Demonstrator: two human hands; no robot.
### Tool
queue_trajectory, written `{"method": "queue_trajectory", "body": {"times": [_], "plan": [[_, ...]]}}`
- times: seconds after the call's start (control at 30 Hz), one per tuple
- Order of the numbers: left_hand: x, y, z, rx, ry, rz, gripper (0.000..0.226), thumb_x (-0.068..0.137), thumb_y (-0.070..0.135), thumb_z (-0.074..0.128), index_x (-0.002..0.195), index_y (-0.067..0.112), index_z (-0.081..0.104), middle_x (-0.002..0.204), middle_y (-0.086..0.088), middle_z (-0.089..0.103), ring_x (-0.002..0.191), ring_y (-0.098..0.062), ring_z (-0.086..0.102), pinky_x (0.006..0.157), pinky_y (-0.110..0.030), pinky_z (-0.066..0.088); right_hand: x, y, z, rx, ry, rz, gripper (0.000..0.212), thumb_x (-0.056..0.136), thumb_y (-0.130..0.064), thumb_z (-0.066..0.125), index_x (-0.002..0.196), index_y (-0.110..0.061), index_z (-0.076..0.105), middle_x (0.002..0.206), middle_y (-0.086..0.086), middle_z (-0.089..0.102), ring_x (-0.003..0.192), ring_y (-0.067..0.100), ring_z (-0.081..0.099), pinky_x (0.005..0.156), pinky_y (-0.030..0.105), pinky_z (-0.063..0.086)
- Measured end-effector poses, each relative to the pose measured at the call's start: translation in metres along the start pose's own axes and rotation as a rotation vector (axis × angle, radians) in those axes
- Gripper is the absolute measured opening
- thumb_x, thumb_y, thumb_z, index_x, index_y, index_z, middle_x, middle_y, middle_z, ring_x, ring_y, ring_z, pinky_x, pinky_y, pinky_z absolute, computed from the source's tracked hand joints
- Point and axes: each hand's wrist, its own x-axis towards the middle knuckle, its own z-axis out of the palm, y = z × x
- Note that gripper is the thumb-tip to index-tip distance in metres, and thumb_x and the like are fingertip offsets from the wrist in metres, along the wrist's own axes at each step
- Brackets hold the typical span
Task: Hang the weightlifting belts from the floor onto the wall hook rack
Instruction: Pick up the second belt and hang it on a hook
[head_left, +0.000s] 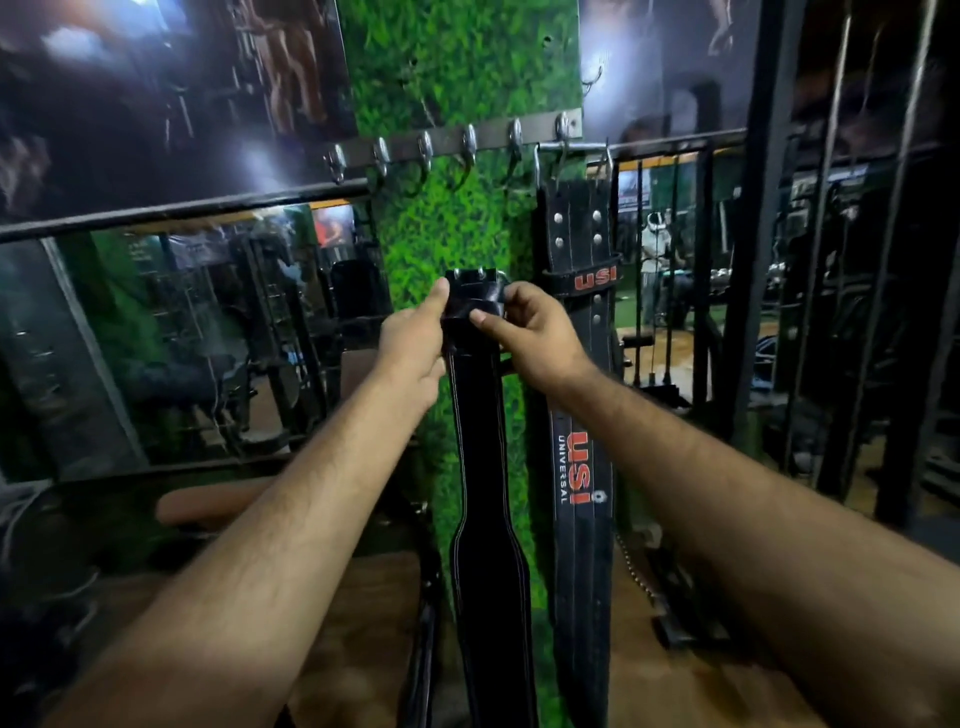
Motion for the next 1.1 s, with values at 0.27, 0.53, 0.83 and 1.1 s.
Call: {"method": "queue_trajectory", "body": {"times": [0.27,0.53,0.83,1.1], "plan": [[0.032,0.009,0.002,0.057,-0.119,0.096,0.043,0.095,0.044,0.062,0.111,0.005,0.065,0.109,-0.020,0.074,0.098,-0.037,0.073,0.085,-0.056,0.060,0.027,-0.005,0.006,-0.206,0.128,-0.003,0.030,0.077,-0.039,0.083,0.089,-0.020,0.063,0.089,0.013,0.077,0.075,0.025,0.074,0.061,0.051,0.062],[0.053,0.028,0.019,0.022,-0.140,0.040,0.032,0.098,0.044,0.057,0.101,0.014,0.068,0.104,-0.017,0.076,0.097,-0.037,0.074,0.085,-0.058,0.060,0.041,-0.029,-0.003,-0.759,0.263,-0.143,0.037,0.079,-0.055,0.078,0.086,-0.023,0.060,0.081,-0.006,0.063,0.074,0.017,0.059,0.059,0.032,0.045],[0.078,0.044,0.046,0.036,-0.134,0.255,0.014,0.102,0.033,0.055,0.093,0.024,0.061,0.101,-0.009,0.071,0.084,-0.024,0.066,0.057,-0.030,0.052,0.077,-0.038,-0.026,-0.404,0.234,-0.014,0.067,0.052,-0.069,0.081,0.097,-0.021,0.072,0.093,-0.002,0.078,0.090,0.020,0.075,0.085,0.048,0.062],[0.093,0.072,0.087,0.236,-0.070,0.404,0.023,0.102,0.031,0.056,0.089,0.012,0.064,0.077,-0.001,0.064,0.073,-0.021,0.063,0.061,-0.032,0.052,0.112,-0.034,-0.045,-0.272,0.262,-0.135,0.019,0.087,-0.030,0.076,0.097,-0.014,0.073,0.089,0.003,0.078,0.084,0.023,0.075,0.081,0.046,0.061]]}}
